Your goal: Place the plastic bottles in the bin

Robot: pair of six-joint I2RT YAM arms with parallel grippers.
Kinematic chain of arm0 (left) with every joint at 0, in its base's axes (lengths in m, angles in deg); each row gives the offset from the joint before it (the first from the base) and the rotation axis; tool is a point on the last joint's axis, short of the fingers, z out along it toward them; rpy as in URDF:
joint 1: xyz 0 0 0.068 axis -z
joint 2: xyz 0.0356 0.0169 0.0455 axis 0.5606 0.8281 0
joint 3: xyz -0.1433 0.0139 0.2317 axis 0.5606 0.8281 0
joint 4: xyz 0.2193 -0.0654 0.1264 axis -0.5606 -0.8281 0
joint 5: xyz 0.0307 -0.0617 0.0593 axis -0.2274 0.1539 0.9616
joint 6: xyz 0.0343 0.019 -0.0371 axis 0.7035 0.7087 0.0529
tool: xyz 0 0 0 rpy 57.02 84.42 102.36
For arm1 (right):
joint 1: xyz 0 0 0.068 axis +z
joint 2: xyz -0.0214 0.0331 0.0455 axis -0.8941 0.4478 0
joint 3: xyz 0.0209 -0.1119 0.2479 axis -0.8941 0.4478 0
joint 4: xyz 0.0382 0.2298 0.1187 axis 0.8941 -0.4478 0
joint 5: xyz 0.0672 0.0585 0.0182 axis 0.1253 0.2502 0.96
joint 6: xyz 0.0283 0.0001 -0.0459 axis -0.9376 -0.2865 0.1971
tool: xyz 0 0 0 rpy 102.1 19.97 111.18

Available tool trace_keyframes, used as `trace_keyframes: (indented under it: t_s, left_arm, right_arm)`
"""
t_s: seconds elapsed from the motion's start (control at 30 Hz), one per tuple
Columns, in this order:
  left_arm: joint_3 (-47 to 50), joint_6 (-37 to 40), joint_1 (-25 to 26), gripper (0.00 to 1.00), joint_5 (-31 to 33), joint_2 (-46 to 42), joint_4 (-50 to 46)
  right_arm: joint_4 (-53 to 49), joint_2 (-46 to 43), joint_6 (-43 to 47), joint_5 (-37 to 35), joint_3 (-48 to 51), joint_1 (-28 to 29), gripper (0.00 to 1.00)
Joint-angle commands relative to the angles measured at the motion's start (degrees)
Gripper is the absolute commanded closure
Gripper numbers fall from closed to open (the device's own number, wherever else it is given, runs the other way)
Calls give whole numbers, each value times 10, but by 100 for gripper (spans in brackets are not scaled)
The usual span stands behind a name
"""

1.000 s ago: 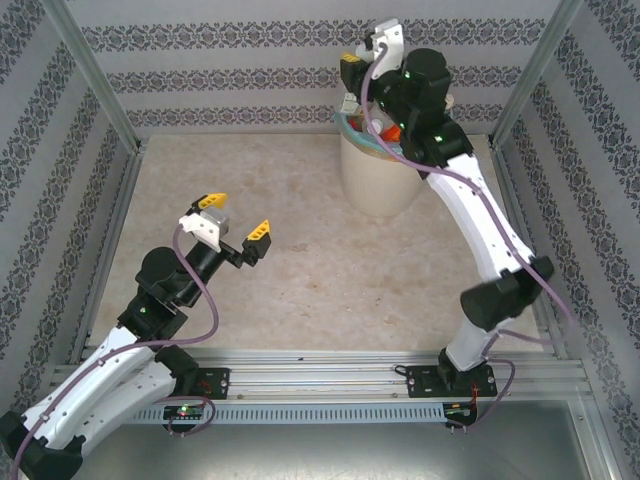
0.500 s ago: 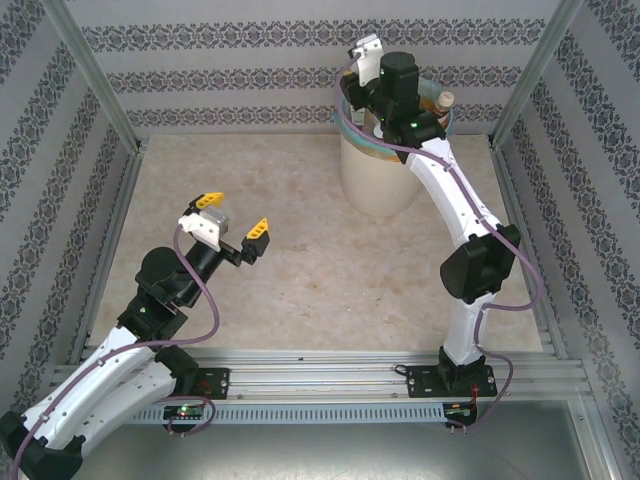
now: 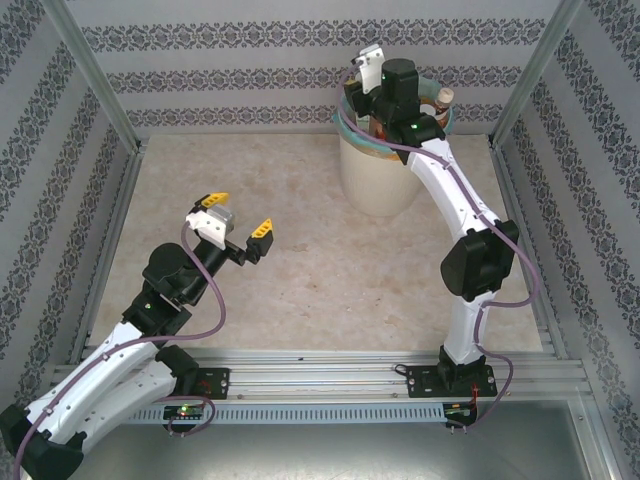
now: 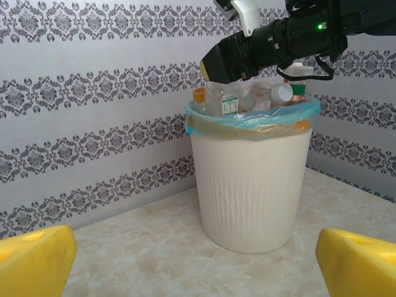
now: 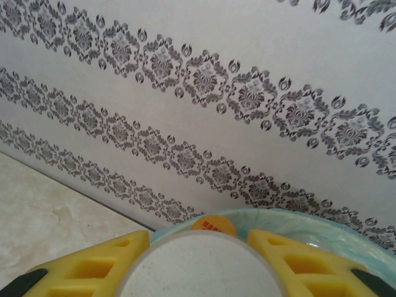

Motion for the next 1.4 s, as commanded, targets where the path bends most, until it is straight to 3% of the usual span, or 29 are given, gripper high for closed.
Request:
trace_keyframes:
  t_s: [0.0,0.3,0.93,1.17,1.37]
  left_arm:
    - [8,-4,5,0,8,-1,21]
    - [13,-10,5,0,10,4,30]
    - [13,-10,5,0,14,12,34]
    - [16,-19,5,0,13,12,38]
    - [19,-30,5,0,14,8,43]
  right_arm:
    - [-118,37,24,-7,44,8,91]
    - [-143,49,60,-21,74,15,91]
    - [-135,36,-16,21,105,-30,88]
    - [-114,-16,-46,55,83,-22,56]
    - [-106,-54,-45,86,37,8,36]
